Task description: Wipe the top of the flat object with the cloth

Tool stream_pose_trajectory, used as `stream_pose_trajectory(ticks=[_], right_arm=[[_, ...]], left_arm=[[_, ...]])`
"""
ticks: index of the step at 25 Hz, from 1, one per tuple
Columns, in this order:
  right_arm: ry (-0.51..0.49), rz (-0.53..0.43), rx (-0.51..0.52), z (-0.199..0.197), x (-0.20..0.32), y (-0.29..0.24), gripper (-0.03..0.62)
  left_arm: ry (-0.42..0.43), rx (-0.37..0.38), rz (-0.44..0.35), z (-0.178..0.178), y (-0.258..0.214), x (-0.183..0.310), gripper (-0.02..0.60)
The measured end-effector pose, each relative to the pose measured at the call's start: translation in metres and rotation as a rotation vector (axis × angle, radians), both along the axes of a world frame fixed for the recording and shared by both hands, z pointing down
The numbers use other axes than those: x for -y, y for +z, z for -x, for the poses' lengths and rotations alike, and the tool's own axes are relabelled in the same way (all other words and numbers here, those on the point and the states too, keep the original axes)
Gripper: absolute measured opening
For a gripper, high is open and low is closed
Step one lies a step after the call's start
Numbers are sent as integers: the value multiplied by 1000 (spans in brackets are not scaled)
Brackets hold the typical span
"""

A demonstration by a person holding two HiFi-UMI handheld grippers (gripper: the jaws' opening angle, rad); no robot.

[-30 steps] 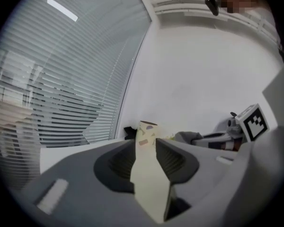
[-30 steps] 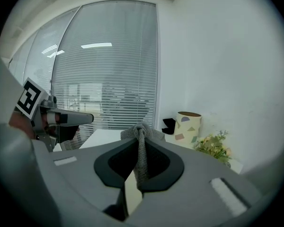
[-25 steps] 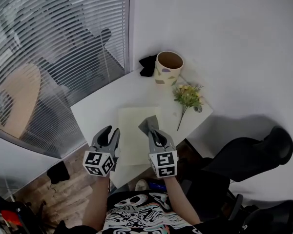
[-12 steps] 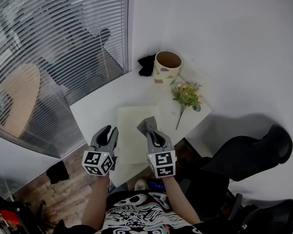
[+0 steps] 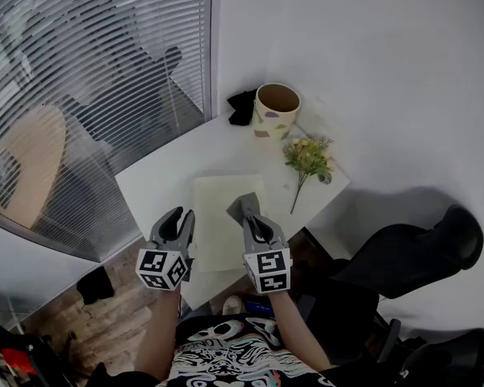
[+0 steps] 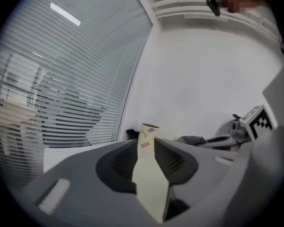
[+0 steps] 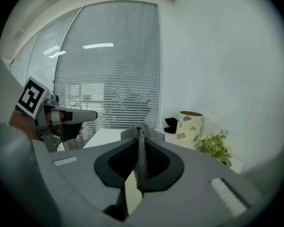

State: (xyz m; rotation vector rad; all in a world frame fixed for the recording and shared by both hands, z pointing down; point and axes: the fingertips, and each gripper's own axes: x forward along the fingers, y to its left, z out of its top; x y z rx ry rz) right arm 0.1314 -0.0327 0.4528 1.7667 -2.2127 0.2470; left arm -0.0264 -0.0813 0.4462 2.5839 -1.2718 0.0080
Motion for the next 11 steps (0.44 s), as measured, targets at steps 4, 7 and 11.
stream_pose_trajectory(ticks=[4, 7, 11], right_arm=[[-2, 1, 2, 3, 0, -1, 16], [-6, 8, 0, 3, 0, -1, 17], [-10, -15, 10, 3, 2, -3, 17]], left_arm=[[-1, 0, 8, 2, 3, 0, 169], [-3, 0, 9, 2, 3, 0, 169], [-2, 1, 10, 2, 4, -1, 169]])
